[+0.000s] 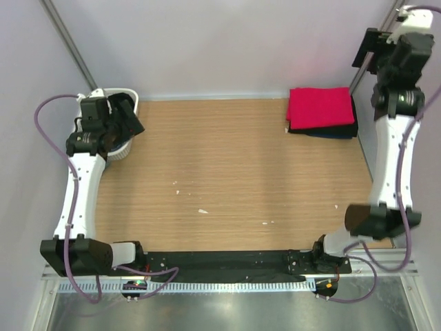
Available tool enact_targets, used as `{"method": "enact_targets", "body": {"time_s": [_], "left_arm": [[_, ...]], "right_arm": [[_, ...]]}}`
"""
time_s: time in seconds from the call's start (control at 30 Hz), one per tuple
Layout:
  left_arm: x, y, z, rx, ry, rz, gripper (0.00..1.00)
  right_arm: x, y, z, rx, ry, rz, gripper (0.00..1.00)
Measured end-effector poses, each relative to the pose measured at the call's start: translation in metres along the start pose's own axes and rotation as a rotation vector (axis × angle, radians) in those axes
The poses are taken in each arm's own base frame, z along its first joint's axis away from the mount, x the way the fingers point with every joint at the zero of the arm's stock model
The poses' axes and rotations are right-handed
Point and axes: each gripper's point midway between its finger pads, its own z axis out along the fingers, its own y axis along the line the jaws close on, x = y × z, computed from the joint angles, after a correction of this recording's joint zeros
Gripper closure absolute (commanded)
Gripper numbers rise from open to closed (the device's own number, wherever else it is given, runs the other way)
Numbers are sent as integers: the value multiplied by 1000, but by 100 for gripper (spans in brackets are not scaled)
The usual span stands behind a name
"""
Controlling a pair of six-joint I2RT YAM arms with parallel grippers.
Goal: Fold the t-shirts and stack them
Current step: Neatly place the folded tshirt to the corner, then reset both grippers
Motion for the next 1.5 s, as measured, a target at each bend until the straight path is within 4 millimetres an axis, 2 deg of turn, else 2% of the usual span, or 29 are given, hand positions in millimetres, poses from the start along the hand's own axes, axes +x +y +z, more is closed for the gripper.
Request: {"method": "enact_targets", "body": {"time_s": [0.03,0.07,0.17,0.23,0.33,0.43,0.53,0.6,0.67,0.8,0.87,1.23,1.5], "left_arm": [[-4,-1,-6,13,-25,14,0],[-5,-2,-10,21,-42,19,0],[0,-7,-23,65,-90,50,0],[15,-13,-31,109,-87,76,0],[39,-20,-37,164,-60,120,0],[61,-21,-41,199,-39,147,0],[80,-17,-45,218,-33,154,0],[90,-15,-48,225,-30,153,0],[94,-15,-51,233,-33,153,0],[91,-20,-55,249,-54,144,0],[88,-20,-56,246,-72,139,0],[75,-11,-69,220,-177,119,0],[76,-6,-64,195,-182,117,0]], "right_arm": [[-14,0,-23,-7,-65,25,0],[-19,-1,-47,-9,-112,57,0],[-1,-1,-91,-34,-193,143,0],[29,8,-102,-81,-188,189,0],[85,29,-99,-157,-89,253,0],[164,52,-90,-222,106,329,0],[225,67,-101,-256,266,404,0],[250,74,-112,-268,325,448,0],[264,77,-124,-274,348,488,0],[270,78,-143,-275,310,548,0],[269,78,-146,-276,297,562,0],[278,78,-136,-258,320,568,0],[259,77,-137,-276,246,566,0]]}}
